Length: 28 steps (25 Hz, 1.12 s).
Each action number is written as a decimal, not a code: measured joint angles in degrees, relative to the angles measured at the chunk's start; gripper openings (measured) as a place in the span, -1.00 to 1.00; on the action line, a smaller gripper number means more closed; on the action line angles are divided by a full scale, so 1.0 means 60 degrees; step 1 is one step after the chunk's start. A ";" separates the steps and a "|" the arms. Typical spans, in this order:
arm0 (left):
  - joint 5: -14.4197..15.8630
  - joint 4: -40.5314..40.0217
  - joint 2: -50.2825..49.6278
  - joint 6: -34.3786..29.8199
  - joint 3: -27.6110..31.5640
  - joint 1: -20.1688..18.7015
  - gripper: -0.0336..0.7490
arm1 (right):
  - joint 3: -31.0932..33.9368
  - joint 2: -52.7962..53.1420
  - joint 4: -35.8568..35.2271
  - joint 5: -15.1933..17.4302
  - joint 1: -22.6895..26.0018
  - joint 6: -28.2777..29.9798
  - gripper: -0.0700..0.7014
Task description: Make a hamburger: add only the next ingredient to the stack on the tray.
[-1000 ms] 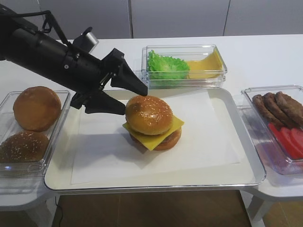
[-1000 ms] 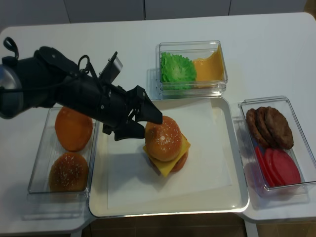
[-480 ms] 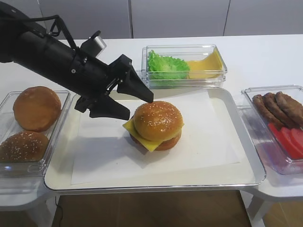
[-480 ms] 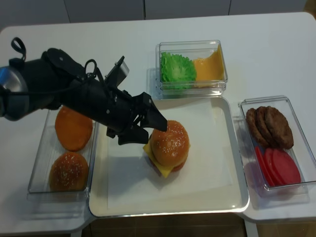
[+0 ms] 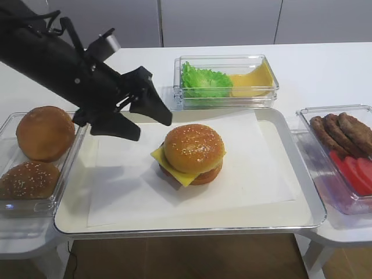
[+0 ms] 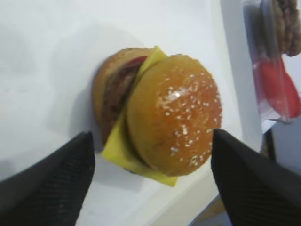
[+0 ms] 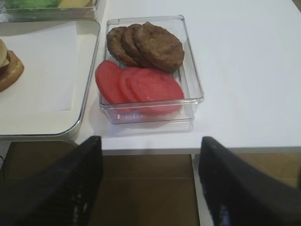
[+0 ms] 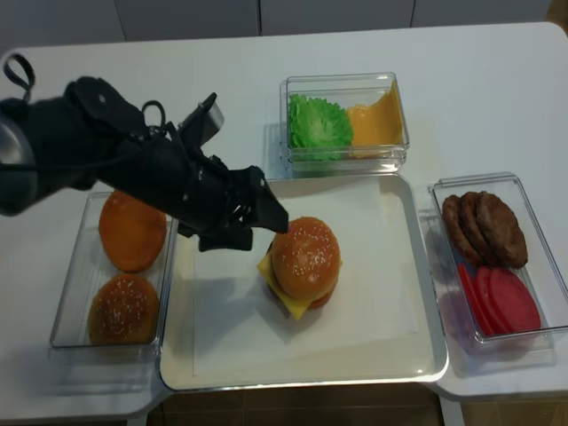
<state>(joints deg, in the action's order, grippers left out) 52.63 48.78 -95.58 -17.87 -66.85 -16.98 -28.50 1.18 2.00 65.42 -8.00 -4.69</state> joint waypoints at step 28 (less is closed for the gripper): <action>0.2822 -0.8319 0.7051 0.4550 0.2159 0.0052 0.33 | 0.0000 0.0000 0.0000 0.0000 0.0016 0.0016 0.47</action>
<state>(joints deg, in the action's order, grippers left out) 69.56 -1.13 -53.27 9.43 -53.89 -16.67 -28.50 1.18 2.00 65.42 -7.90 -4.60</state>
